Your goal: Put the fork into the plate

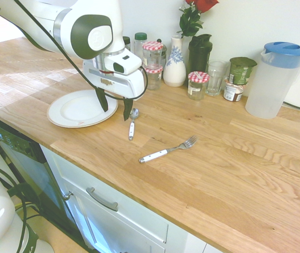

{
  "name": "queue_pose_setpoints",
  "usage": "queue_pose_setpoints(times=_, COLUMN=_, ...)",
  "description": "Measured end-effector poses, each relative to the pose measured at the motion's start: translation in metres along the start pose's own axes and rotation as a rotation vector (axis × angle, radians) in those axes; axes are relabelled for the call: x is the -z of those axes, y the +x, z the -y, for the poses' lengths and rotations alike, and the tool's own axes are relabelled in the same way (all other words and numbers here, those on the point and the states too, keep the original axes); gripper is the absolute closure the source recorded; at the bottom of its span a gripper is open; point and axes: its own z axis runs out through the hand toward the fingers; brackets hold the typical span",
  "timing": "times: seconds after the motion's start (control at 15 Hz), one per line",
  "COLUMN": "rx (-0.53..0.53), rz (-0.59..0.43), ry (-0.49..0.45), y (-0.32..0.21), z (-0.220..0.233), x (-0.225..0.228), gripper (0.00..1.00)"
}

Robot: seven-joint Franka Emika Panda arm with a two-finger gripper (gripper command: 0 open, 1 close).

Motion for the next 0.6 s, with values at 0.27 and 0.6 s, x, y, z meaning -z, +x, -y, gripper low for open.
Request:
queue_pose_setpoints(times=0.27, rx=-0.034, rz=-0.001, ry=-0.051, y=0.011, z=-0.005, x=-0.002, gripper=0.00)
queue_pose_setpoints(times=0.6, rx=-0.221, rz=-0.057, ry=-0.164, y=0.024, z=-0.032, x=0.029, gripper=0.00)
